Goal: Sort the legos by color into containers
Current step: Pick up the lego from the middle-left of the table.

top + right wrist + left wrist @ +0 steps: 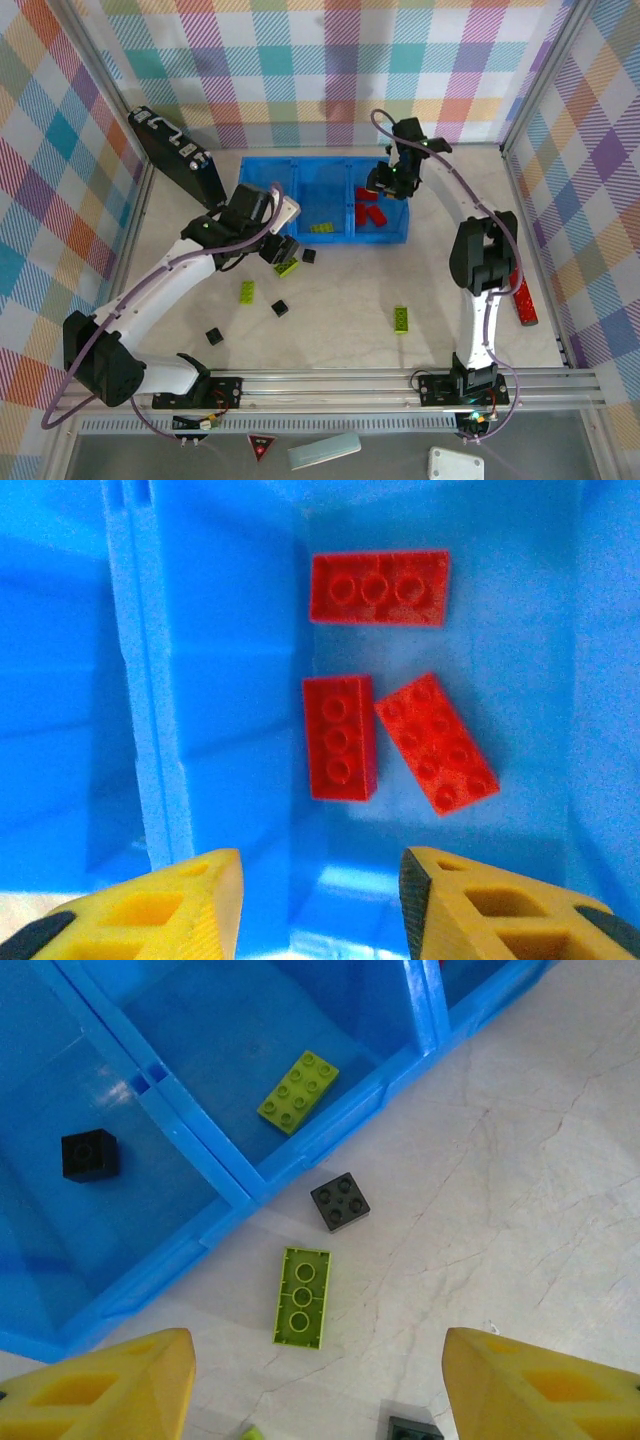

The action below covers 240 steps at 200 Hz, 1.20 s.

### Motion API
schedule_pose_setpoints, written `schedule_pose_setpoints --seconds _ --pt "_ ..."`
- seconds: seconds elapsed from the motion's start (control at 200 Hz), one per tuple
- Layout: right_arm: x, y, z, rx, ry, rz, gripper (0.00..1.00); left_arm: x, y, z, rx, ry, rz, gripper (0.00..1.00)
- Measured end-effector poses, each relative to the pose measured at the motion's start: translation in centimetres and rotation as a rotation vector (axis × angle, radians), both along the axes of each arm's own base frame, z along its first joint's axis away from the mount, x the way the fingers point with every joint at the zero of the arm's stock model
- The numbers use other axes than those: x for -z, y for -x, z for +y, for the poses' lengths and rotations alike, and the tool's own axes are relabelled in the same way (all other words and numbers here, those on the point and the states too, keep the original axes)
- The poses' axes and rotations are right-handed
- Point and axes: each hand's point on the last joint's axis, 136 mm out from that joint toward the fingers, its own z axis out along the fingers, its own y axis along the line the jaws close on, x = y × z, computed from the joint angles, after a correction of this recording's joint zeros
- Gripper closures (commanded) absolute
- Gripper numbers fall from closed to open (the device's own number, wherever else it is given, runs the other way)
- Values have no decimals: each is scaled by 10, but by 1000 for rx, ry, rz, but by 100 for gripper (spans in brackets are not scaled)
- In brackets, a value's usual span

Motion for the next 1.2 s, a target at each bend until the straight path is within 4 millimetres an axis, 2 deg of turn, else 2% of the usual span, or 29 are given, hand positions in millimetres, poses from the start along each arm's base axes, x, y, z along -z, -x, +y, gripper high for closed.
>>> schedule_pose_setpoints --seconds 0.2,0.365,0.625,0.985,1.2 --pt "-6 25 -5 -4 -9 -6 53 6 3 6 -85 16 63 31" --pt "-11 41 -9 -5 -13 -10 53 21 5 9 -188 32 149 41" --pt "-8 61 -15 -5 -10 0 53 40 16 22 -356 39 265 38" --pt "16 77 -19 -7 1 55 54 92 58 46 -570 2 446 37" --pt "14 75 -17 -11 -10 45 54 107 76 42 -706 24 509 33"
